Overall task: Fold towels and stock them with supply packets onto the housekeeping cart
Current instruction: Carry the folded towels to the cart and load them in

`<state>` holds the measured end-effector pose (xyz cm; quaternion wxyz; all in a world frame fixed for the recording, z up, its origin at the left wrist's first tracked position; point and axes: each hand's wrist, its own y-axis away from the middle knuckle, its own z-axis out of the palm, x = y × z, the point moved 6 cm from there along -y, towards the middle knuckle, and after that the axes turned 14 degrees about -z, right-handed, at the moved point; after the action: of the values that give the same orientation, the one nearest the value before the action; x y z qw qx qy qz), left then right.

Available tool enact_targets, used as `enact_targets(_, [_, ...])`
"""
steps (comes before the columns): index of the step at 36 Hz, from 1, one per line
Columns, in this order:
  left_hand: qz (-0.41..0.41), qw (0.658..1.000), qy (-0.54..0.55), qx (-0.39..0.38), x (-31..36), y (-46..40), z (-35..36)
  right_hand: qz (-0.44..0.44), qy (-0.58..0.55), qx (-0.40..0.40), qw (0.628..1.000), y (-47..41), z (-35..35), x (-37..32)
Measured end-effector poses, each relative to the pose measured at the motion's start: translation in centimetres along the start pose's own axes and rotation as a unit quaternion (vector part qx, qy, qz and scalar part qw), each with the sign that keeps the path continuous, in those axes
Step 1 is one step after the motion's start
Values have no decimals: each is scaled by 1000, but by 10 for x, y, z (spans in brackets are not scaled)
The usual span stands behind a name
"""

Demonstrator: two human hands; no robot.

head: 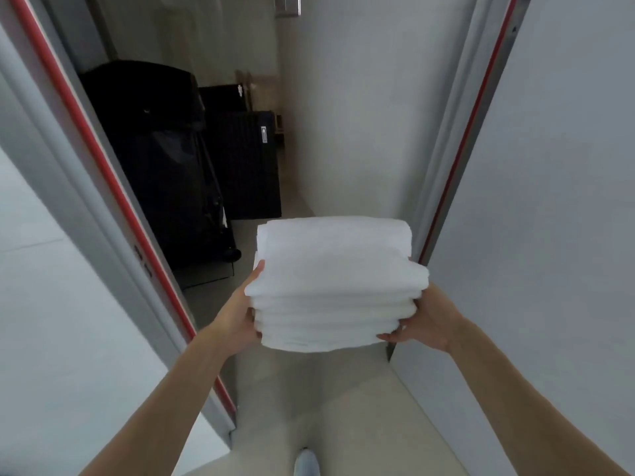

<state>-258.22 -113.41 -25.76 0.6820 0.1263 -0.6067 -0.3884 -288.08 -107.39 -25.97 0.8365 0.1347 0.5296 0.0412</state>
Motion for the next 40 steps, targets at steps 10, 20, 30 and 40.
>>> enact_targets(10, [-5, 999, 30, 24, 155, -151, -19, 4, 13, 2, 1000, -209, 6, -71])
enact_targets(20, [-1, 998, 33, 49, 286, -283, -18, 11, 49, -36, 998, -393, -11, -138])
enact_targets(30, [25, 998, 26, 54, 406, -405, -6, -2, 46, -67, 997, -571, -22, -220])
enact_targets(40, [37, 996, 44, 67, 506, -522, -28, 20, 53, -68, 996, -728, -17, -278])
